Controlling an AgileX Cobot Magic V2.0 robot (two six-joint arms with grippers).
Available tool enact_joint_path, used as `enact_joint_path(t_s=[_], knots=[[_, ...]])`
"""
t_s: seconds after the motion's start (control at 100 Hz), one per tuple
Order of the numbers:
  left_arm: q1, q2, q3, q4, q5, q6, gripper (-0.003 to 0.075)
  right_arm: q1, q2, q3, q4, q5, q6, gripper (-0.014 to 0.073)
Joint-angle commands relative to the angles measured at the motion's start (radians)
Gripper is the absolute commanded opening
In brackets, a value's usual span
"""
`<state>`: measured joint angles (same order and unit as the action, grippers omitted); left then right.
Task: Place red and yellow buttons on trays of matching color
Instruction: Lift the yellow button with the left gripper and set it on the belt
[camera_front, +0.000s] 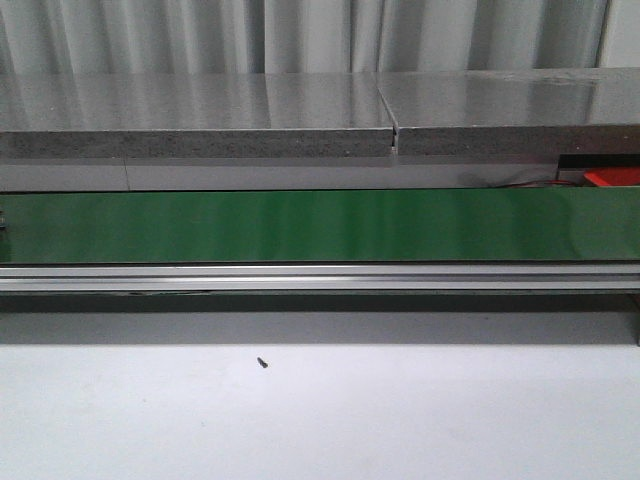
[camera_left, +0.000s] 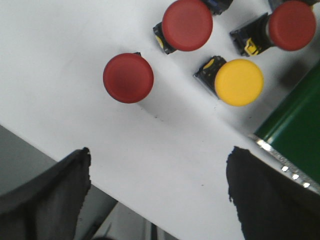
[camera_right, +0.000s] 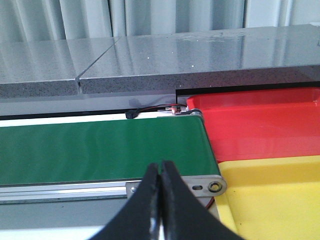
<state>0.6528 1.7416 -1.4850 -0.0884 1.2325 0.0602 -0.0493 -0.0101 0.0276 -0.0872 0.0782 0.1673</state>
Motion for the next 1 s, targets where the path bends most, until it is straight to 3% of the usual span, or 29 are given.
enact_joint_path(t_s=[0.0, 0.23, 0.99], knots=[[0.002, -0.009, -0.025, -0.009, 0.019, 0.099, 0.0526, -0.001, -0.022, -0.015, -0.012, -0.078, 0.000, -0.0067], [0.002, 0.040, -0.025, 0.024, 0.012, 0.185, 0.0527, -0.001, -0.022, -0.015, -0.012, -0.078, 0.000, -0.0067], [0.003, 0.191, -0.030, 0.038, -0.225, 0.188, 0.0525, -0.001, -0.022, -0.015, -0.012, -0.078, 0.000, -0.0067]])
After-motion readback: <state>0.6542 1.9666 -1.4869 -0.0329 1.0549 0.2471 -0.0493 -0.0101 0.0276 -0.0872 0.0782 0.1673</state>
